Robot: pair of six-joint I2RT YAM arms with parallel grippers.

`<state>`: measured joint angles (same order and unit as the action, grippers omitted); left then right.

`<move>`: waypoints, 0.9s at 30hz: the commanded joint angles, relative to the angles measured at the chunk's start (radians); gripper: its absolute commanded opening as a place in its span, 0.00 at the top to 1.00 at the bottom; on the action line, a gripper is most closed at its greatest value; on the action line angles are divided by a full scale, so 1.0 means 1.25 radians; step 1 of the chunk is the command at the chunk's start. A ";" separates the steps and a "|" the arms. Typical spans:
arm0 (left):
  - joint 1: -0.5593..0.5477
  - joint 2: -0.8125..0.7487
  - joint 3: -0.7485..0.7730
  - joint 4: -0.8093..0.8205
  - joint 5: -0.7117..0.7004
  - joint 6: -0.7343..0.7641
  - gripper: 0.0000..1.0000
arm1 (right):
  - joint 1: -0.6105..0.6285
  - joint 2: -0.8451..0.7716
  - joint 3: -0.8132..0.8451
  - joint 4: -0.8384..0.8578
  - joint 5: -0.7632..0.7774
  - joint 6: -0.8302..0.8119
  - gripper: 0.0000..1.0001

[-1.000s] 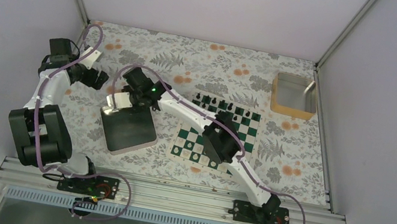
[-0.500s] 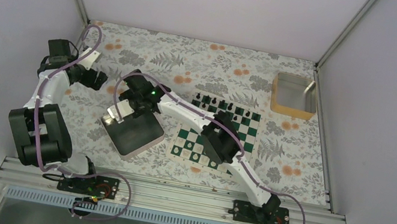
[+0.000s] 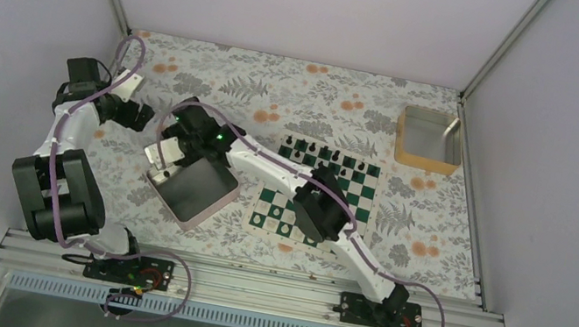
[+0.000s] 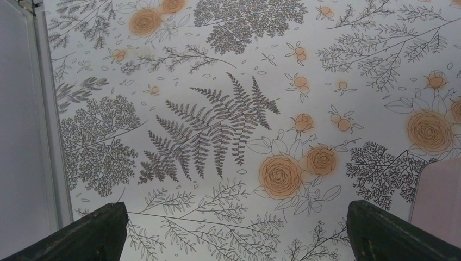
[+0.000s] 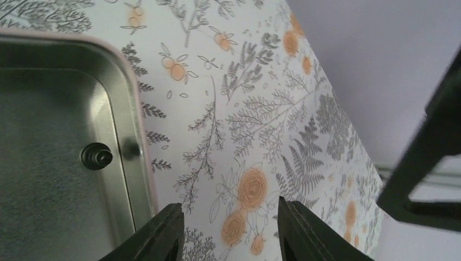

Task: Set up the chess pieces on the board
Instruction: Adjust the storage box at the center of the board, then pick up the chess piece from the storage box.

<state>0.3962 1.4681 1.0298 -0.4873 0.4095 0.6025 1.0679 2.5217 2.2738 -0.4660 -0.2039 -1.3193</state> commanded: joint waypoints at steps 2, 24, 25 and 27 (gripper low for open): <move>0.010 0.001 -0.006 0.018 0.023 0.003 0.00 | 0.011 -0.110 0.004 -0.026 0.054 0.342 0.56; 0.011 0.003 -0.043 0.017 0.022 -0.025 0.00 | 0.039 -0.040 -0.003 -0.128 0.010 0.903 0.82; 0.011 0.008 -0.041 0.018 0.024 -0.025 0.00 | 0.040 -0.037 0.001 -0.130 0.016 0.906 0.82; 0.011 0.017 -0.039 0.020 0.028 -0.026 0.00 | 0.040 -0.030 0.008 -0.136 0.018 0.915 0.82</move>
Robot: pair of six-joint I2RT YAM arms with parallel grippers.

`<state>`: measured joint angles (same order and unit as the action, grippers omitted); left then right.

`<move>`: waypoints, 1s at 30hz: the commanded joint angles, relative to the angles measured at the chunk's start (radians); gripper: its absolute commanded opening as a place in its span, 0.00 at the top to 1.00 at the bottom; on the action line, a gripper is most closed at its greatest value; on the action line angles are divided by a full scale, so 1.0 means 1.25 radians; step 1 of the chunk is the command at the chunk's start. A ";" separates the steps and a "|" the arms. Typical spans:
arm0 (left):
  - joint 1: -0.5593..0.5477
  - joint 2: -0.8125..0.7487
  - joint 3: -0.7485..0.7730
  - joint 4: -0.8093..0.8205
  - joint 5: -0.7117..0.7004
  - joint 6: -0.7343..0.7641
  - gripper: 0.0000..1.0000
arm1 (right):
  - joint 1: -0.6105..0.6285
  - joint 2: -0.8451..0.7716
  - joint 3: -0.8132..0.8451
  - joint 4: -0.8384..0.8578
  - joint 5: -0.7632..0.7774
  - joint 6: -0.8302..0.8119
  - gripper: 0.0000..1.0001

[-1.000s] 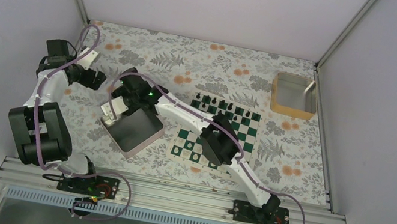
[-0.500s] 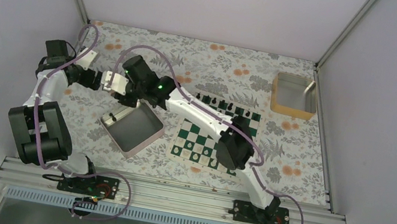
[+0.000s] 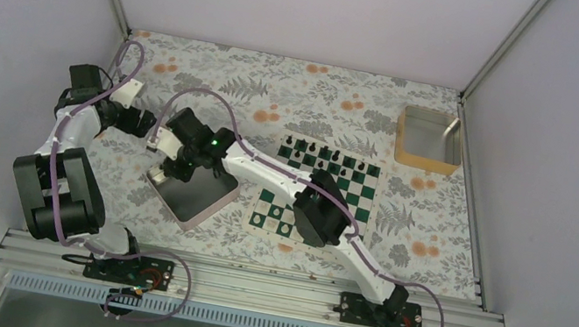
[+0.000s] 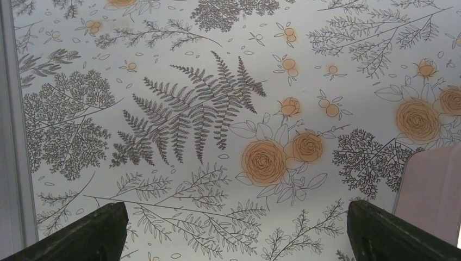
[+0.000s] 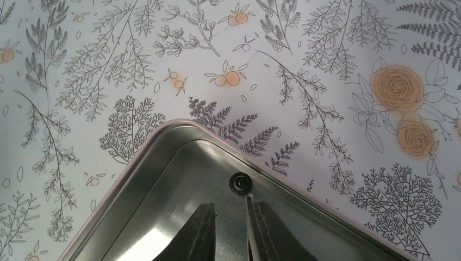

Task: Set up the chess pieces on the board
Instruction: Pick up the chess piece from the storage box.

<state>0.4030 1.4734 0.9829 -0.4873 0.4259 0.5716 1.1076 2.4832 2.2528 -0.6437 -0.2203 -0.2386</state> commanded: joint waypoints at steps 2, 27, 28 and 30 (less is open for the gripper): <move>0.005 0.019 -0.001 0.023 0.016 0.000 0.00 | 0.010 0.008 0.024 0.007 0.028 0.054 0.81; 0.009 0.037 -0.040 0.052 0.014 0.008 0.00 | 0.028 0.016 -0.081 0.166 0.083 0.171 0.72; 0.009 0.038 -0.041 0.052 0.014 0.009 0.00 | 0.030 0.019 -0.075 0.165 0.085 0.172 0.71; 0.010 0.042 -0.042 0.052 0.014 0.011 0.00 | 0.033 0.033 -0.060 0.157 0.085 0.173 0.72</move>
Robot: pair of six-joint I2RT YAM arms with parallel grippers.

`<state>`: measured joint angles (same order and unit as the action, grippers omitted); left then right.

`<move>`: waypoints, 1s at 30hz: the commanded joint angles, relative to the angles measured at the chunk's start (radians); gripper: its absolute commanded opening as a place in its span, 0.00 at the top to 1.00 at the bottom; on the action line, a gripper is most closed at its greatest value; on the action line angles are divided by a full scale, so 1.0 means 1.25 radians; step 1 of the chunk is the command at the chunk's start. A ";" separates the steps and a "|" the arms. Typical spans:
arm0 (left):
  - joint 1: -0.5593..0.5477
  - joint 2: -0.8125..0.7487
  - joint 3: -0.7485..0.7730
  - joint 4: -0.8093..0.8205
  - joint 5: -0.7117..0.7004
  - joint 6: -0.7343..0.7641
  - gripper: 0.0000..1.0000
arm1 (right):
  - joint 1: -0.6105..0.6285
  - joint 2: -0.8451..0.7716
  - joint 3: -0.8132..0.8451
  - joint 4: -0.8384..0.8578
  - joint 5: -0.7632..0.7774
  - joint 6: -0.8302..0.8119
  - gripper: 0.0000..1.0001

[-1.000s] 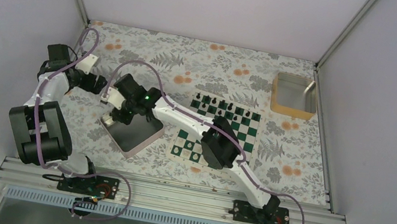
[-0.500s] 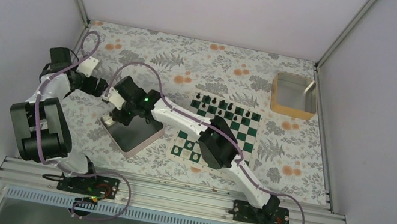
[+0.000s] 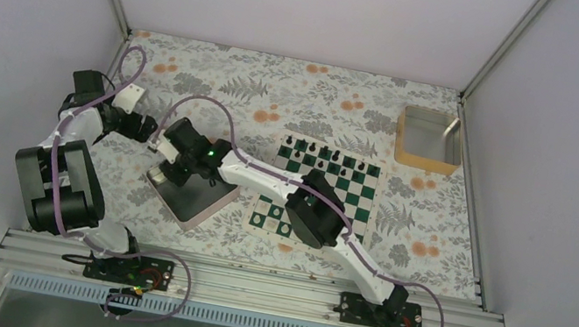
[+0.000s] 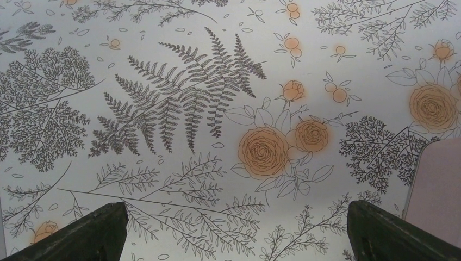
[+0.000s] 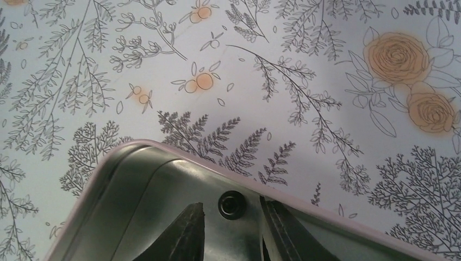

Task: Set up the chess pieces on the board
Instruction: Pick up the chess piece from the storage box.

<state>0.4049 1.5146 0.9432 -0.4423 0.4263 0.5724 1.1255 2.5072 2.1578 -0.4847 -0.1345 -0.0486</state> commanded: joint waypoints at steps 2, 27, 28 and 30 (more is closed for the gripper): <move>0.010 0.008 -0.010 0.016 0.014 0.011 0.00 | 0.020 0.018 0.019 0.027 0.019 0.027 0.72; 0.016 0.023 -0.003 0.012 0.026 0.019 0.00 | 0.025 0.018 -0.050 0.095 0.056 0.049 0.73; 0.016 0.023 -0.002 0.013 0.027 0.019 0.00 | 0.025 0.018 -0.059 0.103 0.059 0.050 0.73; 0.016 0.023 -0.004 0.013 0.029 0.019 0.00 | 0.025 0.017 -0.066 0.109 0.065 0.052 0.73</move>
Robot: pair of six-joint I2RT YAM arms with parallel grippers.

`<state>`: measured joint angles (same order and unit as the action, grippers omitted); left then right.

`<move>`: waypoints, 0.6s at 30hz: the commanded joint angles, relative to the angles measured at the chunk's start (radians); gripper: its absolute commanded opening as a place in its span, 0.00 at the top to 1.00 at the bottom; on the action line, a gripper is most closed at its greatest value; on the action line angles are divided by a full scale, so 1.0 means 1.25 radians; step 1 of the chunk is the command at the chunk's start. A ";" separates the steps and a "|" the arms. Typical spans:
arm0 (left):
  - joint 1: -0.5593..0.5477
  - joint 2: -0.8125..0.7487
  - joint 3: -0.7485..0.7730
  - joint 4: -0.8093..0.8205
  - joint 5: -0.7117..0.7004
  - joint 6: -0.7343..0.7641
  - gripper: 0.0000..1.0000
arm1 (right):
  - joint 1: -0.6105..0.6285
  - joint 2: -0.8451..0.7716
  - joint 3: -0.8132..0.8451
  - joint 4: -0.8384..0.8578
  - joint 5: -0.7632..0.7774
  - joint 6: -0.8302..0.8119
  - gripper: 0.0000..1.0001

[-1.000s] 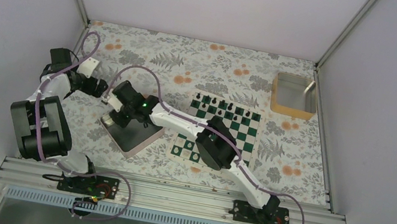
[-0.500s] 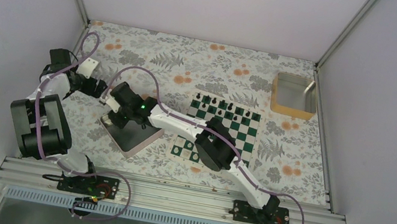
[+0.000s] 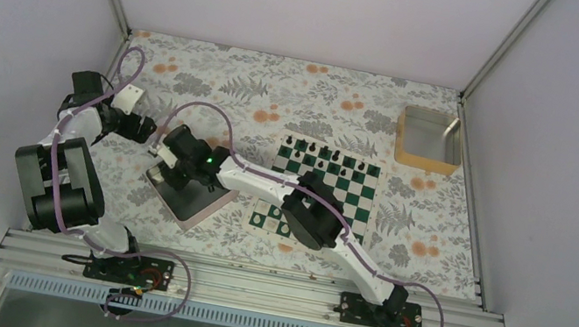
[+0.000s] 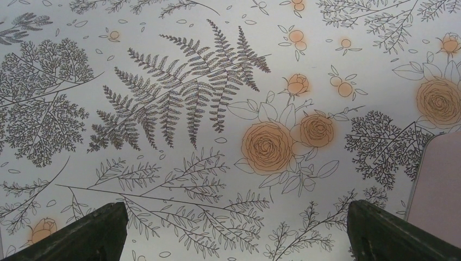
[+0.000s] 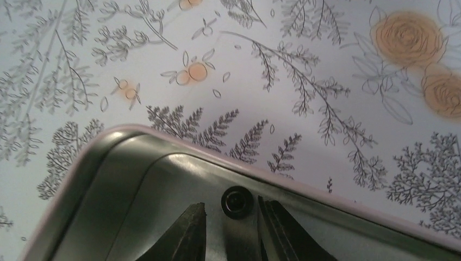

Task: Set up the chess pieces on the board
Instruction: Pick up the chess piece from the storage box.

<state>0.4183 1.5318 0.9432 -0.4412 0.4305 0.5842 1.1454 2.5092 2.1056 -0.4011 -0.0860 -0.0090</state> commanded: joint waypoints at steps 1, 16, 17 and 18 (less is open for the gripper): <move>0.005 0.010 -0.005 0.012 0.025 0.009 0.00 | 0.010 0.014 -0.030 0.047 0.029 0.020 0.73; 0.005 0.011 -0.007 0.012 0.025 0.012 0.00 | 0.010 0.016 -0.044 0.075 0.028 0.024 0.73; 0.005 0.011 -0.007 0.011 0.026 0.013 0.00 | 0.009 0.018 -0.044 0.077 0.028 0.025 0.73; 0.005 0.012 -0.008 0.012 0.026 0.012 0.00 | 0.009 0.019 -0.042 0.078 0.028 0.026 0.73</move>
<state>0.4183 1.5326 0.9432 -0.4416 0.4309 0.5877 1.1454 2.5092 2.0487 -0.3359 -0.0647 0.0036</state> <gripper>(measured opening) 0.999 0.269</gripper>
